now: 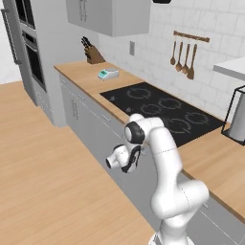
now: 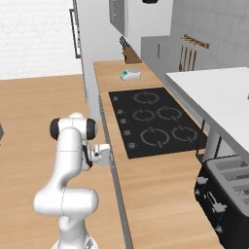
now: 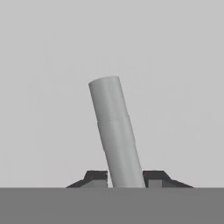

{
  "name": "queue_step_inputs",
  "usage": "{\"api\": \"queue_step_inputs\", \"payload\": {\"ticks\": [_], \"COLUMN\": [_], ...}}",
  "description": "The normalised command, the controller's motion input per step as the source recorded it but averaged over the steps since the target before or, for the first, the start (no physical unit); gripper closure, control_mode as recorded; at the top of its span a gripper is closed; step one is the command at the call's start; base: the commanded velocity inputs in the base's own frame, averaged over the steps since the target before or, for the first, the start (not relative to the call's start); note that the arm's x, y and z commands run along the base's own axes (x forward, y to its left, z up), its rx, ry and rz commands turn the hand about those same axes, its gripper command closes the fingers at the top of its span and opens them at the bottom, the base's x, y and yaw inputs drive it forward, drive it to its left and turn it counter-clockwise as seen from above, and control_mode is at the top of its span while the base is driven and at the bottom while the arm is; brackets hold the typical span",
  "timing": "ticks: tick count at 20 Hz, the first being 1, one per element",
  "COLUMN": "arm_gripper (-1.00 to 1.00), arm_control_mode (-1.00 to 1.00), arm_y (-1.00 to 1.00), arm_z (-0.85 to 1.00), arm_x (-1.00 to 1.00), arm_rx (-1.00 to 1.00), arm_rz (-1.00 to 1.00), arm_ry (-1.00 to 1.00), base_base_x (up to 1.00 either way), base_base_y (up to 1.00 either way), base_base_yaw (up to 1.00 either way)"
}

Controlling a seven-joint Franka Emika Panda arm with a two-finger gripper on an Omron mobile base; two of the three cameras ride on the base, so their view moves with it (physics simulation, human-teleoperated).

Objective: Take a straw from the drawer in front and place it inside the glass cup on the dining counter.

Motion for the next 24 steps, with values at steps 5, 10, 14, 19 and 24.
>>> {"api": "queue_step_inputs", "payload": {"ticks": [5, 10, 14, 19, 24], "arm_gripper": [1.0, 1.0, 1.0, 1.0, 1.0], "arm_control_mode": [-1.0, -1.0, -1.0, -1.0, -1.0], "arm_y": [0.78, 1.0, 1.0, 1.0, 1.0], "arm_z": [0.0, 0.0, 0.0, 0.0, 0.0], "arm_x": [-0.36, -0.33, -0.34, -0.25, -0.24], "arm_rx": [0.0, 0.0, 0.0, 0.0, 0.0], "arm_rz": [0.01, 0.01, 0.03, 0.05, 0.04], "arm_ry": [0.0, 0.0, 0.01, 0.04, 0.07], "base_base_x": [0.0, 0.0, 0.0, 0.0, 0.0], "base_base_y": [0.0, 0.0, 0.0, 0.0, 0.0], "base_base_yaw": [0.0, 0.0, 0.0, 0.0, 0.0]}}
